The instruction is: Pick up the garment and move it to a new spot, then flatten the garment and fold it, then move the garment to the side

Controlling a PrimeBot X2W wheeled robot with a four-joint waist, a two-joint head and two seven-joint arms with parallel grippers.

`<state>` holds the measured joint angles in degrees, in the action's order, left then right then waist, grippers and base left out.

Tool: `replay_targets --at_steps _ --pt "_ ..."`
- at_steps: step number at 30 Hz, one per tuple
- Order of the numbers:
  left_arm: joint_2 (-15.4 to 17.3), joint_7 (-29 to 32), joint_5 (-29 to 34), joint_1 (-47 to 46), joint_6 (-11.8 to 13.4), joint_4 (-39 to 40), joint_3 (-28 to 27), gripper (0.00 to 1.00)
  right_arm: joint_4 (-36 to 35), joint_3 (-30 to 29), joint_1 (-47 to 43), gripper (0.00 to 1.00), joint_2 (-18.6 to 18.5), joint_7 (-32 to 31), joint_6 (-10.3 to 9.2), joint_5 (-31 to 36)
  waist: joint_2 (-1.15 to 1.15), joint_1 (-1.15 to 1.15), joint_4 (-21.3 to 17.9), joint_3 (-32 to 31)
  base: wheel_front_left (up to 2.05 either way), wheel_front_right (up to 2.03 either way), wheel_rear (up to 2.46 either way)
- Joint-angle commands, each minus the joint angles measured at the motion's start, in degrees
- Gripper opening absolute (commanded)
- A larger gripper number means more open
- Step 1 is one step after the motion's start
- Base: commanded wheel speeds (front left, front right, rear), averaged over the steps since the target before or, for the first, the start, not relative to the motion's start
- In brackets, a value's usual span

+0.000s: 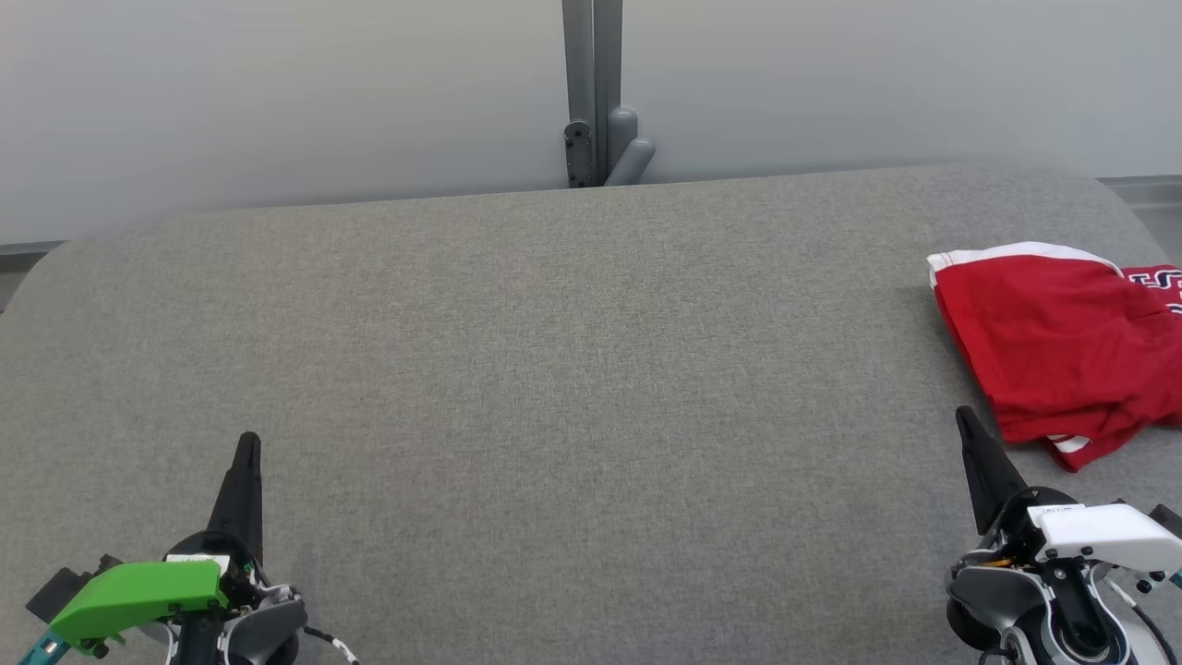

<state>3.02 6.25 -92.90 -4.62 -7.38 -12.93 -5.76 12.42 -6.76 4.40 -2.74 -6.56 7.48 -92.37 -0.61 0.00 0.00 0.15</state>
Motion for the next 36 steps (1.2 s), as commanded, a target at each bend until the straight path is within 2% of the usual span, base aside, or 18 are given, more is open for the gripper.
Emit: replay_targets --at_steps 1,36 --pt "0.1 0.2 0.3 -0.8 -0.3 0.2 -0.3 0.00 0.1 0.0 0.5 0.00 -0.3 -0.3 0.02 -0.4 0.61 0.00 0.0 0.0 0.00 0.00 0.00" --pt "0.0 0.2 0.4 -0.8 -0.3 0.2 -0.4 0.00 0.1 0.0 0.5 0.00 -0.3 -0.3 0.02 -0.4 0.61 0.00 0.0 0.0 0.00 0.00 0.00"
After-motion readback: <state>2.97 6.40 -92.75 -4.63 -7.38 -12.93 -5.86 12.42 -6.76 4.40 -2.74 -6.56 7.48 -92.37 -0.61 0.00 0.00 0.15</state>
